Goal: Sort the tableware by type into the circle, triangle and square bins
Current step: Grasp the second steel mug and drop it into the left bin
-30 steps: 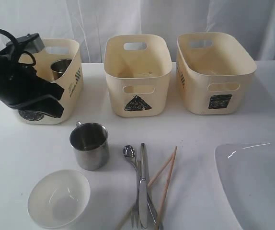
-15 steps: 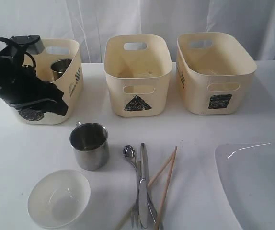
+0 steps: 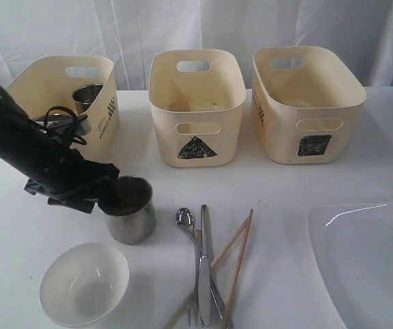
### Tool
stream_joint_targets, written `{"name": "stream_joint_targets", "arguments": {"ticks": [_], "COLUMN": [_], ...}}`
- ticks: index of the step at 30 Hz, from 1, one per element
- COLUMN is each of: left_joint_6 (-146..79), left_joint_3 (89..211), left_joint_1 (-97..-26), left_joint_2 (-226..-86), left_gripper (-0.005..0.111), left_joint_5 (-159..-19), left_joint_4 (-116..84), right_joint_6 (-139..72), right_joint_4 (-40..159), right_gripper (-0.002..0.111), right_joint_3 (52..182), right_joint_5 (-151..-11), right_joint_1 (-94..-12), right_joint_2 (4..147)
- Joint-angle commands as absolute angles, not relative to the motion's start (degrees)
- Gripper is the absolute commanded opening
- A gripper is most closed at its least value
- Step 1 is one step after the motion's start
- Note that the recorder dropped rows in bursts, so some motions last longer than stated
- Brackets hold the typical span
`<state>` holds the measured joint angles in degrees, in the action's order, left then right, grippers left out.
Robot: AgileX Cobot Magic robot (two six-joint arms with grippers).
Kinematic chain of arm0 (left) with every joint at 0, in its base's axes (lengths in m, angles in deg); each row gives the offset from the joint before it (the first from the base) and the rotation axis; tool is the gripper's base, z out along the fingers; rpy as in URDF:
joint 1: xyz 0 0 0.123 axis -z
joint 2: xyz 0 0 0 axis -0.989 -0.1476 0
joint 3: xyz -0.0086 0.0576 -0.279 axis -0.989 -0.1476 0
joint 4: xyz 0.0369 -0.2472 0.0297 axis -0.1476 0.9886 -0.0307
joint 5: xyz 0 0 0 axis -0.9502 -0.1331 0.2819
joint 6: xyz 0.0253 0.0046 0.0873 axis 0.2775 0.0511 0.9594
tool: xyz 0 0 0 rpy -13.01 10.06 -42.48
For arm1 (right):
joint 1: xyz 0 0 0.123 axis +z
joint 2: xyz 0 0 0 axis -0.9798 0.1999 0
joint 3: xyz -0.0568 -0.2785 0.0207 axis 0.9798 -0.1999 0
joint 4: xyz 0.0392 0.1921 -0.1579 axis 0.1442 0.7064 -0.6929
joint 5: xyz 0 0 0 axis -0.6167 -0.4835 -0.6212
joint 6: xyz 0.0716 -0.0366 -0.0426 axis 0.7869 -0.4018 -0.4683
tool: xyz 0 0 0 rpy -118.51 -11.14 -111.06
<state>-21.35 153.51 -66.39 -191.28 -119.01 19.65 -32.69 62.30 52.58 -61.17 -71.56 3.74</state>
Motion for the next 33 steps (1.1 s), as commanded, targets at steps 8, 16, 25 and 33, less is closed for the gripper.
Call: {"name": "stream_joint_targets", "arguments": {"ticks": [8,16,25,33], "left_joint_6": [-21.3,-20.7,-18.4,-12.9], "left_joint_3": [153.3,153.3,153.3,153.1], "left_joint_1": [-66.4,-66.4,-66.4,-66.4], "left_joint_2": [-192.4,-179.7,-166.3,-163.4], "left_gripper": [0.000,0.000,0.000,0.000], "left_joint_5": [-119.2,-120.2,-117.9,-88.9], "left_joint_4": [20.6,20.0,18.6,6.2], "right_joint_6": [-32.3,-32.3,-32.3,-32.3], "right_joint_4": [62.4,62.4,62.4,62.4], "right_gripper": [0.000,0.000,0.000,0.000], "right_joint_3": [52.5,52.5,52.5,52.5], "right_joint_5": [-61.5,-61.5,-61.5,-61.5], "right_joint_1": [-71.5,-71.5,-71.5,-71.5], "right_joint_2": [3.6,3.6,3.6,3.6]}}
